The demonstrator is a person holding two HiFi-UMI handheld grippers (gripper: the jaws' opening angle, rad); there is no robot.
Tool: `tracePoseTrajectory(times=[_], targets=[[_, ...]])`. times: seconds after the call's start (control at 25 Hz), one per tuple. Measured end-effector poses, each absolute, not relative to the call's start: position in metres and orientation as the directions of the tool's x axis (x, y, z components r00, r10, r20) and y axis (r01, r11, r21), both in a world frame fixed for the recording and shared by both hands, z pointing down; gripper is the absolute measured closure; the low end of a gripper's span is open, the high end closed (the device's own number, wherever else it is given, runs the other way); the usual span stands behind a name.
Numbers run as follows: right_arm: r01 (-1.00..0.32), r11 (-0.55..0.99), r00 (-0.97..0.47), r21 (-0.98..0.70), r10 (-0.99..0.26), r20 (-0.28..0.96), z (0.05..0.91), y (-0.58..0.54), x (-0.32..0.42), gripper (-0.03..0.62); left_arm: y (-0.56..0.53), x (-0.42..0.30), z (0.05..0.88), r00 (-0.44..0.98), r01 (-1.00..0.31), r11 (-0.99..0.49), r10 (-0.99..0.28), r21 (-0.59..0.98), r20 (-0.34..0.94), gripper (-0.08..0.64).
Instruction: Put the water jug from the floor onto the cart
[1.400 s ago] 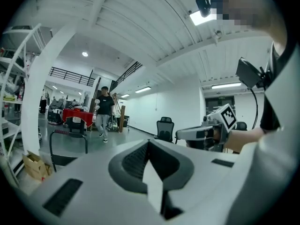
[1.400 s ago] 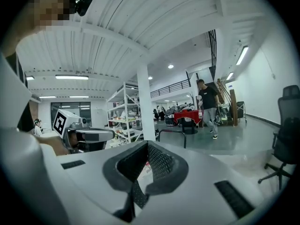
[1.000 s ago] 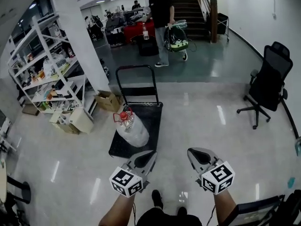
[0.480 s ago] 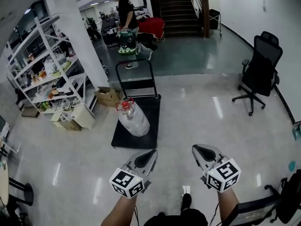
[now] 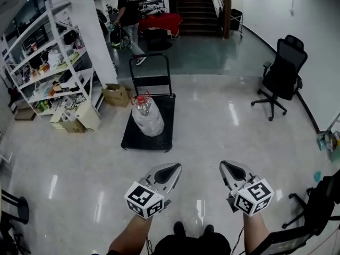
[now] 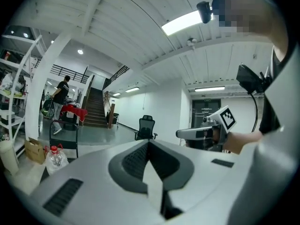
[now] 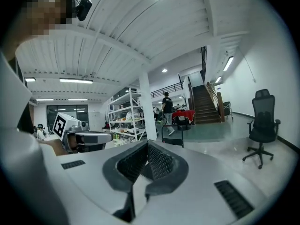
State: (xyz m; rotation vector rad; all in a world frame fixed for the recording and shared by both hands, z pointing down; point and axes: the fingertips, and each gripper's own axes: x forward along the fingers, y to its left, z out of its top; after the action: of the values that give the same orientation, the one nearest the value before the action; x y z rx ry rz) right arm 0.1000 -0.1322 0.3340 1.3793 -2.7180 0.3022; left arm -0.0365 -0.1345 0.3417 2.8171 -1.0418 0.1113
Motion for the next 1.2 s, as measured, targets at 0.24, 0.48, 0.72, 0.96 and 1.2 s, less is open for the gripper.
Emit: tracePoseTrajectory(times=[0.24, 0.48, 0.72, 0.96, 1.2], targets=[[-0.794, 0.595, -0.607, -0.126, -0.785, 0.125, 0.328, -0.061, 0.119, 0.589, -0.065, -0.014, 0.332, 0.751, -0.66, -0.749, -0.651, 0.068, 0.111, 0.558], [-0.777, 0.625, -0.63, -0.08, -0.764, 0.139, 0.337, 0.021, 0.161, 0.589, 0.012, 0.021, 0.34, 0.718, -0.696, -0.711, -0.687, 0.098, 0.113, 0.558], [-0.779, 0.616, -0.627, -0.12, -0.765, 0.147, 0.343, 0.092, 0.176, 0.589, 0.09, 0.039, 0.338, 0.722, -0.69, -0.718, -0.675, 0.092, 0.152, 0.558], [-0.789, 0.608, -0.614, -0.089, -0.778, 0.132, 0.345, 0.156, 0.155, 0.589, 0.158, 0.026, 0.346, 0.748, -0.663, -0.743, -0.651, 0.092, 0.131, 0.558], [-0.831, 0.549, -0.556, -0.092, -0.817, 0.149, 0.349, 0.231, 0.12, 0.589, 0.227, -0.018, 0.352, 0.779, -0.625, -0.777, -0.615, 0.079, 0.123, 0.558]])
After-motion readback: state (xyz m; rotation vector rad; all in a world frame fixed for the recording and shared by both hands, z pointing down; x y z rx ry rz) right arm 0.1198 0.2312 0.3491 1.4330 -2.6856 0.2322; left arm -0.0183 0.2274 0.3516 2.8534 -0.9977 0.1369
